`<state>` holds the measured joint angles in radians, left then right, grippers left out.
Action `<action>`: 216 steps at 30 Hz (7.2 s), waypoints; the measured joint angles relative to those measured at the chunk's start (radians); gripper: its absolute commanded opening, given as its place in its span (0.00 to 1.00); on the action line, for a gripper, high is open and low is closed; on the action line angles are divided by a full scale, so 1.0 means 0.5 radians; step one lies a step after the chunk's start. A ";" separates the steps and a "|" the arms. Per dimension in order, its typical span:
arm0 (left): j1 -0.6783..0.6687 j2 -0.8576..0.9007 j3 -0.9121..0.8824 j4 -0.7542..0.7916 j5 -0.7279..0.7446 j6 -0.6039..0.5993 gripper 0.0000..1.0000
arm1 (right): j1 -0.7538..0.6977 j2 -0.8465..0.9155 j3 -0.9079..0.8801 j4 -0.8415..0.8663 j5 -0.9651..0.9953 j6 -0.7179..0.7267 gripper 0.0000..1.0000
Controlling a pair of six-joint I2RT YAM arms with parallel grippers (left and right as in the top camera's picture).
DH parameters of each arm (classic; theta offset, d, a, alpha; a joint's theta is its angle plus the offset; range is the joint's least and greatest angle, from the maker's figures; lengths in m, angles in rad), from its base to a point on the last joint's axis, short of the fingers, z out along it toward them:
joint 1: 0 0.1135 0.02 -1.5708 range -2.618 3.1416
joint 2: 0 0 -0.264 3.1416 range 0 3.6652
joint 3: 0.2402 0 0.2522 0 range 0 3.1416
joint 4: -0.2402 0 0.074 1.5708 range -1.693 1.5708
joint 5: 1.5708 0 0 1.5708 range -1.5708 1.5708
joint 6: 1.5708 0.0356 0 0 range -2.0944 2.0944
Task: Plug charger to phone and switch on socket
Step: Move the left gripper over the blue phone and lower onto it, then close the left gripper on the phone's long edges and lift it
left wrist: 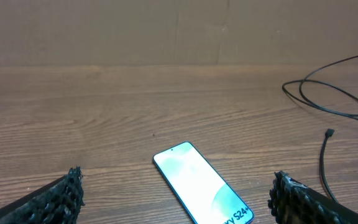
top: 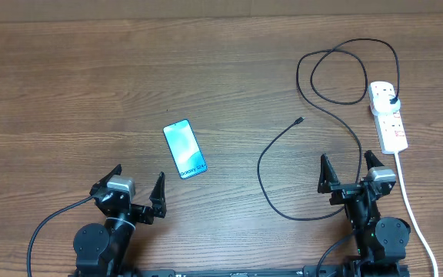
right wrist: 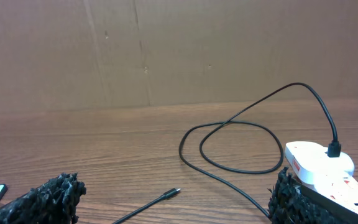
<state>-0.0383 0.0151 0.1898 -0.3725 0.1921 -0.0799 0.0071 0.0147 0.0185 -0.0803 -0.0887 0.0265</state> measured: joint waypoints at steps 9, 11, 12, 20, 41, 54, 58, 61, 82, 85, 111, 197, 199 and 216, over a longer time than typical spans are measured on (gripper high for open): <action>0.000 0.165 0.133 -0.050 0.007 0.000 1.00 | 0.001 0.000 0.000 -0.001 0.001 -0.001 1.00; 0.000 0.269 0.200 -0.053 0.007 0.000 0.99 | 0.000 0.000 0.000 0.000 0.001 -0.001 1.00; 0.000 0.316 0.229 -0.054 0.007 0.000 1.00 | 0.000 0.000 0.000 0.000 0.002 0.000 1.00; 0.000 0.861 0.600 -0.204 0.037 -0.002 1.00 | 0.001 0.000 0.000 -0.001 0.001 -0.001 1.00; -0.226 2.171 2.004 -0.868 0.305 -0.049 1.00 | 0.000 0.000 0.000 0.001 0.002 -0.001 1.00; -0.245 2.600 2.033 -1.078 0.638 -0.050 1.00 | 0.000 0.000 0.000 0.000 0.001 0.000 1.00; -0.248 2.657 2.033 -1.068 0.637 -0.116 1.00 | 0.000 0.000 0.000 0.001 0.001 -0.001 1.00; -0.266 2.660 2.033 -1.067 0.526 -0.253 1.00 | 0.000 0.000 0.000 0.000 0.002 -0.001 1.00; -0.552 3.309 2.730 -1.418 -0.359 -0.872 1.00 | 0.000 0.000 0.000 -0.001 0.002 -0.001 1.00; -0.552 3.532 2.898 -1.582 -0.435 -0.920 1.00 | 0.000 0.000 0.000 -0.001 0.001 -0.001 1.00; -0.552 4.066 2.908 -1.601 -0.300 -1.202 1.00 | 0.000 0.000 0.000 -0.001 0.001 0.000 1.00; -0.529 4.009 2.305 -1.067 -0.294 -1.257 0.66 | 0.001 0.000 0.000 0.000 0.000 0.000 1.00; -0.526 4.009 2.305 -1.068 -0.287 -1.257 0.71 | 0.000 0.000 0.000 0.000 0.001 -0.001 1.00; -0.515 4.007 2.310 -1.084 -0.265 -1.257 0.76 | 0.000 0.000 0.000 -0.001 0.001 -0.001 1.00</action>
<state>-0.2958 2.0186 1.3449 -0.9146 0.0597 -0.7082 0.0071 0.0147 0.0185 -0.0807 -0.0883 0.0261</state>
